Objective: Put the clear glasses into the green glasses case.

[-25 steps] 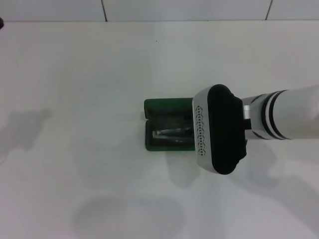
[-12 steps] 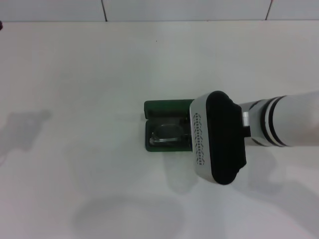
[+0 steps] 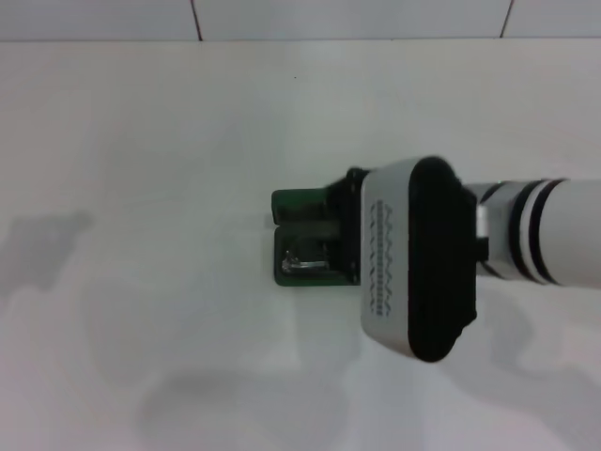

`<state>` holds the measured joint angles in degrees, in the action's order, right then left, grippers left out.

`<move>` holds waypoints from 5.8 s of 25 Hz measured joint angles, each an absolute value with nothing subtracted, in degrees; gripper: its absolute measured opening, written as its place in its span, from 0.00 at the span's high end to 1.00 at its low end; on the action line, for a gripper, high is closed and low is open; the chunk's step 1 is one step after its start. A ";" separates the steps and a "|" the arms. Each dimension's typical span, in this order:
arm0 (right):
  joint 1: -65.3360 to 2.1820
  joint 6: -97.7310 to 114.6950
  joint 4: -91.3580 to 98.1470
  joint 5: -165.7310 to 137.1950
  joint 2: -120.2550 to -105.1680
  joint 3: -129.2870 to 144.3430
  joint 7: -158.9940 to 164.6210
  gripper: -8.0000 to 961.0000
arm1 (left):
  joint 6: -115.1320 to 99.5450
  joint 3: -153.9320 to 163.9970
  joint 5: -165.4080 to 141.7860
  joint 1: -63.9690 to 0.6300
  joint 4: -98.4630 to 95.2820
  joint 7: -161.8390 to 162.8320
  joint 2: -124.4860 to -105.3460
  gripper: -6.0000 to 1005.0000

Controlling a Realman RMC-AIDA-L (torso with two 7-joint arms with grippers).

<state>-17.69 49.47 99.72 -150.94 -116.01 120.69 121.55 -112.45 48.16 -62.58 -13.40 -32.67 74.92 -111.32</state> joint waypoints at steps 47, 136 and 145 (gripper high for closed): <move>-9.81 96.74 43.73 -89.58 -115.43 20.15 86.30 0.70 | -75.01 56.71 -104.46 -46.49 -28.10 90.11 -119.66 0.80; -25.65 109.43 31.03 -86.57 -116.18 58.92 70.39 0.15 | -110.04 64.46 -83.29 -18.84 -47.61 81.16 -115.38 0.19; -27.48 108.31 31.18 -85.65 -116.09 61.09 70.74 0.15 | -110.15 63.26 -86.35 -19.08 -44.49 79.56 -115.83 0.19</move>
